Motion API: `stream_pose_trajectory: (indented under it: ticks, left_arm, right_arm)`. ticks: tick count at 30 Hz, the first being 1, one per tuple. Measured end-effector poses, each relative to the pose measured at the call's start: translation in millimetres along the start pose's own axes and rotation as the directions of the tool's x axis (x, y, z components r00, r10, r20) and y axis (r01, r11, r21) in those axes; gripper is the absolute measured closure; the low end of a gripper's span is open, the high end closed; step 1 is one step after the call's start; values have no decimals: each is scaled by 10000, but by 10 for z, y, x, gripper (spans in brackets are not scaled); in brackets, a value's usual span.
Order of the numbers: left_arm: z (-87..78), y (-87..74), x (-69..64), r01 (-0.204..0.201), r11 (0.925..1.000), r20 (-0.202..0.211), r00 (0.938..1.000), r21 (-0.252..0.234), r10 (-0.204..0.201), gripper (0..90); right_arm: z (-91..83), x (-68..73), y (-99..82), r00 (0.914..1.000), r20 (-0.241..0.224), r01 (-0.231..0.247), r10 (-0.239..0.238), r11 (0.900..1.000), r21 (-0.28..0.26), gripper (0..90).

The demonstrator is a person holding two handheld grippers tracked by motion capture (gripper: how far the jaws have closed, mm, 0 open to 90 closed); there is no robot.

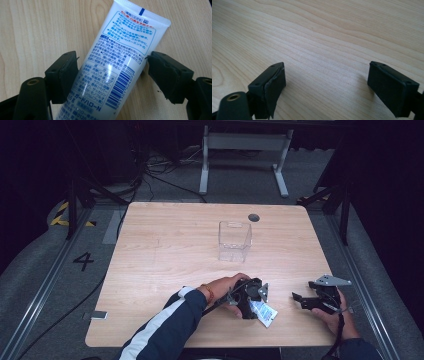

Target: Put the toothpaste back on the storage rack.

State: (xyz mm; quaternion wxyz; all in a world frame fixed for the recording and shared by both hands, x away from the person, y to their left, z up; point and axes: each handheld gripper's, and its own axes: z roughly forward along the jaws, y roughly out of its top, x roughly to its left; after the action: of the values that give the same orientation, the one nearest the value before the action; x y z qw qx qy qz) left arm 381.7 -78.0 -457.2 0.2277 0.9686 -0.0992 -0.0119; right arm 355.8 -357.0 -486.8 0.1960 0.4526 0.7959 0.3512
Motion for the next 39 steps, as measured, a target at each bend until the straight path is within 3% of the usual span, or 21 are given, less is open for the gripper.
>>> stream_pose_trajectory:
  ticks: [2, 5, 9, 11, 18, 27, 32, 36, 39]
  left_arm:
    - [8, 19, -7, 31, 10000, 90, 10000, 11, -31, 264]
    - [-4, 63, 6, -48, 9992, 178, 9998, 402, 41, 291]
    - [-27, 92, 27, -32, 9977, 278, 9996, 683, 13, 397]
    - [-30, 83, 47, 222, 9973, 352, 9991, 694, -247, 429]
    - [-60, 118, 19, 101, 9957, 201, 9997, 926, -120, 504]
    - [-148, 10, -6, 391, 9987, -345, 9987, 319, -379, 590]
    - [-260, -68, -7, 687, 9975, -789, 9944, -173, -699, 613]
    - [-441, -141, -1, 1020, 9881, -982, 9887, -1154, -1135, 622]
    - [-541, -170, -7, 1101, 9811, -1179, 9845, -1592, -1296, 625]
  right_arm:
    - [0, 0, 0, 10000, 2, 1, -1, 10000, -2, 153]
    - [0, -1, 0, 10000, 0, 4, -4, 10000, -2, 153]
    - [0, 0, 0, 10000, 1, 2, -2, 10000, -1, 152]
    - [0, 0, 0, 10000, 1, 3, -3, 10000, -2, 153]
    - [1, -1, 1, 10000, -3, 6, -6, 10000, -1, 153]
    - [2, -1, 2, 10000, -2, -15, 15, 10000, -13, 153]
    - [2, 0, 3, 10000, -1, -19, 19, 10000, -9, 153]
    - [2, -1, 2, 10000, -2, -12, 12, 10000, -11, 153]
    - [2, -1, 3, 10000, -2, -16, 16, 10000, -11, 152]
